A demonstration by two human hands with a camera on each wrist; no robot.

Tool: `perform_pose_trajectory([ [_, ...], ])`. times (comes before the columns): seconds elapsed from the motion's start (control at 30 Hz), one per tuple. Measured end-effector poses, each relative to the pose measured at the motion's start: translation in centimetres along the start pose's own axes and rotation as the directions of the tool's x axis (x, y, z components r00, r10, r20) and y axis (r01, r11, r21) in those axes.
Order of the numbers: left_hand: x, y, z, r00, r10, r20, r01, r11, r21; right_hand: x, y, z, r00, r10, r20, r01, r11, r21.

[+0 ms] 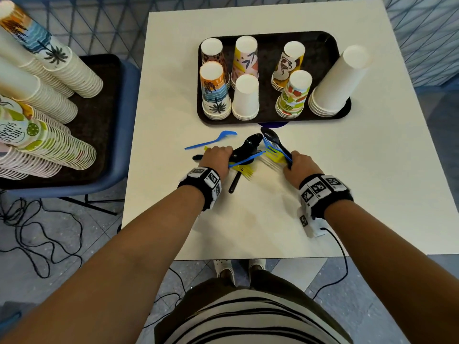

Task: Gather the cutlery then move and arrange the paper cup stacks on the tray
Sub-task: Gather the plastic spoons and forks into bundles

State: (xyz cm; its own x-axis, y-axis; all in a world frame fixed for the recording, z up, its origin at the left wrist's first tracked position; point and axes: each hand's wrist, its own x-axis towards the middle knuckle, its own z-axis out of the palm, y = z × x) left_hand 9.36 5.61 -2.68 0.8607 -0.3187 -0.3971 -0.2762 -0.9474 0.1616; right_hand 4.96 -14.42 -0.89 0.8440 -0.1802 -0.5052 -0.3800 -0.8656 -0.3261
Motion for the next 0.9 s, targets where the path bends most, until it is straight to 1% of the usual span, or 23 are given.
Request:
perform_pose_trajectory([
  [0.1, -0.2, -0.1, 0.1, 0.999, 0.020, 0.026, -0.021, 0.999, 0.035, 0.2, 0.1, 0.0, 1.000, 0.007, -0.014, -0.006, 1.000, 0.020],
  [0.27, -0.9, -1.0, 0.4, 0.997, 0.009, 0.075, -0.008, 1.000, -0.018, 0.8, -0.7, -0.2, 1.000, 0.010, -0.014, -0.010, 1.000, 0.006],
  [0.47, -1.7, -1.9, 0.7, 0.996, -0.001, 0.086, 0.000, 1.000, 0.007, 1.7, -2.0, -0.3, 0.997, -0.074, -0.008, 0.073, 0.996, -0.043],
  [0.6, -2.3, -3.0, 1.0, 0.996, -0.005, 0.087, 0.009, 0.999, -0.042, 2.0, -2.4, -0.2, 0.991, -0.132, 0.002, 0.132, 0.988, -0.076],
  [0.67, -2.9, -3.8, 1.1, 0.998, -0.041, 0.047, 0.046, 0.990, -0.130, 2.1, -2.5, -0.2, 0.988, -0.156, -0.007, 0.155, 0.986, -0.067],
  [0.73, -3.4, -5.0, 1.1, 0.993, -0.118, -0.029, 0.105, 0.952, -0.288, 2.2, -2.6, -0.3, 0.980, -0.196, -0.022, 0.195, 0.980, -0.050],
  [0.8, -3.9, -6.3, 0.9, 0.964, -0.250, -0.090, 0.186, 0.877, -0.442, 2.4, -2.9, -0.3, 0.960, -0.278, -0.025, 0.276, 0.960, -0.047],
  [0.83, -4.0, -6.8, 0.7, 0.944, -0.313, -0.104, 0.225, 0.841, -0.491, 2.5, -3.1, -0.2, 0.944, -0.330, -0.016, 0.328, 0.943, -0.056],
  [0.87, -4.1, -7.2, 0.6, 0.926, -0.359, -0.112, 0.254, 0.817, -0.518, 2.5, -3.4, 0.0, 0.926, -0.377, 0.005, 0.377, 0.924, -0.069],
  [0.9, -4.0, -7.4, 0.5, 0.917, -0.381, -0.120, 0.268, 0.808, -0.525, 2.5, -3.6, 0.2, 0.908, -0.418, 0.032, 0.419, 0.904, -0.085],
])
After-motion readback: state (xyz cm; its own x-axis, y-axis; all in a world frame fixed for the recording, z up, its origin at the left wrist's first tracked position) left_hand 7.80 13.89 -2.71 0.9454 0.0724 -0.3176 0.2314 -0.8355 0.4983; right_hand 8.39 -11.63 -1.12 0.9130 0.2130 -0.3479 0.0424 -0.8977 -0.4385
